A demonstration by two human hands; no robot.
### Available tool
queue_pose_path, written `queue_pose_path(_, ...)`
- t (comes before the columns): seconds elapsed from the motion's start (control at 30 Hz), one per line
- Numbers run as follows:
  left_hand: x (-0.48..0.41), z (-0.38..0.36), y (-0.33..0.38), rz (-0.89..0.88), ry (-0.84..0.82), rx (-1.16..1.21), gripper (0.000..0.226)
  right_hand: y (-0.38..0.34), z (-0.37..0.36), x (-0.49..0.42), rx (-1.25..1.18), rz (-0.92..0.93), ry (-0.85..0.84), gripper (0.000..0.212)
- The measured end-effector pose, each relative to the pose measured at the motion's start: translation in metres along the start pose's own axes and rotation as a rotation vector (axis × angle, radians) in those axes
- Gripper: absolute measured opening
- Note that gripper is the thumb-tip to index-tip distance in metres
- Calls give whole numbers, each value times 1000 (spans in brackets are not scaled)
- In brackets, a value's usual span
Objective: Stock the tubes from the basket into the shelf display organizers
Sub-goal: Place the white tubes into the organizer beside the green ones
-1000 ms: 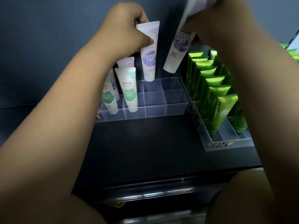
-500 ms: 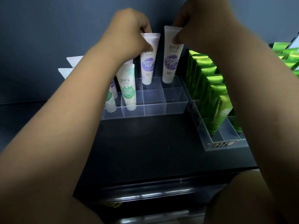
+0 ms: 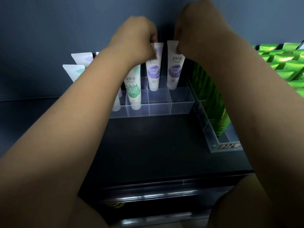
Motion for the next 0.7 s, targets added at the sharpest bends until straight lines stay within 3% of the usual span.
queue_pose_path(0.2,1,-7,-7,20,-40,-18,21,-8,-14,3,23,-42,-72,36)
queue_pose_path(0.7,-4,-11,-7,23,-40,-43,15,-7,-20,17,61,-106,-129,32)
Point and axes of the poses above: each hand's wrist, its own x-axis away from the middle knuckle, its own z-axis out of the back of the hand, y = z × x, the point moved 9 cm from there along -x, towards the middle knuckle, and after that the axes turned 6 degrees about x, right-handed, at the moved point
